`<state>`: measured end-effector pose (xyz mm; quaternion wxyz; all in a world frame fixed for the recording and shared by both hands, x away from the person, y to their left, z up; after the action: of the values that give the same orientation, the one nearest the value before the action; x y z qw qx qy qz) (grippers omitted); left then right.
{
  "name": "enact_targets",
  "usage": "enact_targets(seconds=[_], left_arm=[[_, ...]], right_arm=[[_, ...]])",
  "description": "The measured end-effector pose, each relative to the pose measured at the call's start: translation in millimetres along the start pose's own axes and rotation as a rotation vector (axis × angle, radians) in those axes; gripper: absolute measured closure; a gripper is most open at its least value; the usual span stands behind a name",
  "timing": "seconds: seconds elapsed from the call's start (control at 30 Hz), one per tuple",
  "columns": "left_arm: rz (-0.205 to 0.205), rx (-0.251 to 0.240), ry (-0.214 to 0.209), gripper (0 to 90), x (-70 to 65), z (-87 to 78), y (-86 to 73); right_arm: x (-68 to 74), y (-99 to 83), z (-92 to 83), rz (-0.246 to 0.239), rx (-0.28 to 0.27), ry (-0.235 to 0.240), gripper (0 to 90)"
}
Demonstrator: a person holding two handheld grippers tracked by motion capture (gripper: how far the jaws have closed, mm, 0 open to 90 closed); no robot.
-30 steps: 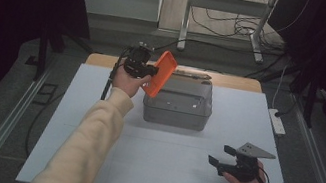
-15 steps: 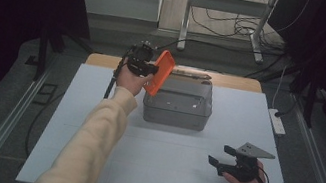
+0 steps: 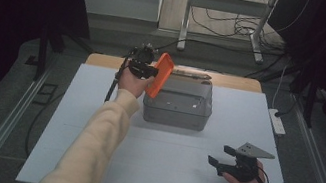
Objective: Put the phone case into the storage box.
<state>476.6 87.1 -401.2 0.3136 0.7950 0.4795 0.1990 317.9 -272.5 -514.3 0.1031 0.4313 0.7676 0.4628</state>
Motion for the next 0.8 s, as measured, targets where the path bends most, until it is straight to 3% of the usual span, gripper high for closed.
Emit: enact_targets(seconds=[0.8], left_arm=[[-0.036, 0.036, 0.01, 79.9, -4.5, 12.3, -7.7]], right_arm=[[1.6, -0.5, 1.5, -0.003, 0.006, 0.004, 22.3]])
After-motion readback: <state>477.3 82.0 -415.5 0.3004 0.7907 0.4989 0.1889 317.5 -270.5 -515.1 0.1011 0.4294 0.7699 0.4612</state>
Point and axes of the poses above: each handheld gripper's, and its own axes: z roughly forward along the jaws, y roughly out of its top, x roughly to its left, the point moved 2 cm from there along z, roughly forward along the jaws, and after that the axes turned 10 degrees about z, right-handed, at the moved point
